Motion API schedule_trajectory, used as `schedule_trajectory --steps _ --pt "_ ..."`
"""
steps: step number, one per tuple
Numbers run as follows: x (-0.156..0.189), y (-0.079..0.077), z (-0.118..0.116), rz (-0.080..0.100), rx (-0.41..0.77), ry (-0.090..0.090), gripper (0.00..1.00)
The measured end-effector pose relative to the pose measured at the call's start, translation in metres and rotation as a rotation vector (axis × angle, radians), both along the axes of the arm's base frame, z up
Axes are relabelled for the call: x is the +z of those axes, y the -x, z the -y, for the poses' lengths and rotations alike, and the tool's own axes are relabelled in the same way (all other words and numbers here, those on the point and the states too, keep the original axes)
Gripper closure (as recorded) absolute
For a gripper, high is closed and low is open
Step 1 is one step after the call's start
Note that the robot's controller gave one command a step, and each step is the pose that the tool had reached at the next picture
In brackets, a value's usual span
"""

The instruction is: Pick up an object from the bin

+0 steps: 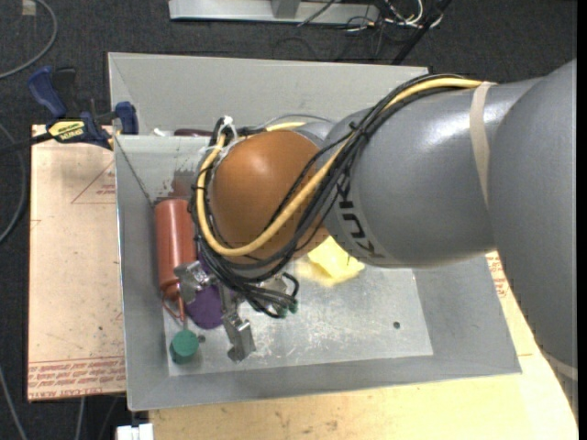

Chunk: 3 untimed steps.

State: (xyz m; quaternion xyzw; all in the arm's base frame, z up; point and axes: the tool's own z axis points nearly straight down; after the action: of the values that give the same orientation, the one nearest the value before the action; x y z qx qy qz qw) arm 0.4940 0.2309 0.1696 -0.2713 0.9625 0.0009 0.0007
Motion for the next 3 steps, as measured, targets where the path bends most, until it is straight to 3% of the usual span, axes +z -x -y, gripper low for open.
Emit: schedule_trajectory --steps 1,2,3 --pt "-0.027 -0.005 -0.013 0.000 0.170 -0.002 0.00" --pt "-0.074 0.003 -0.015 0.008 0.308 -0.004 0.00" --pt "-0.098 0.010 -0.011 0.006 0.525 -0.004 1.00"
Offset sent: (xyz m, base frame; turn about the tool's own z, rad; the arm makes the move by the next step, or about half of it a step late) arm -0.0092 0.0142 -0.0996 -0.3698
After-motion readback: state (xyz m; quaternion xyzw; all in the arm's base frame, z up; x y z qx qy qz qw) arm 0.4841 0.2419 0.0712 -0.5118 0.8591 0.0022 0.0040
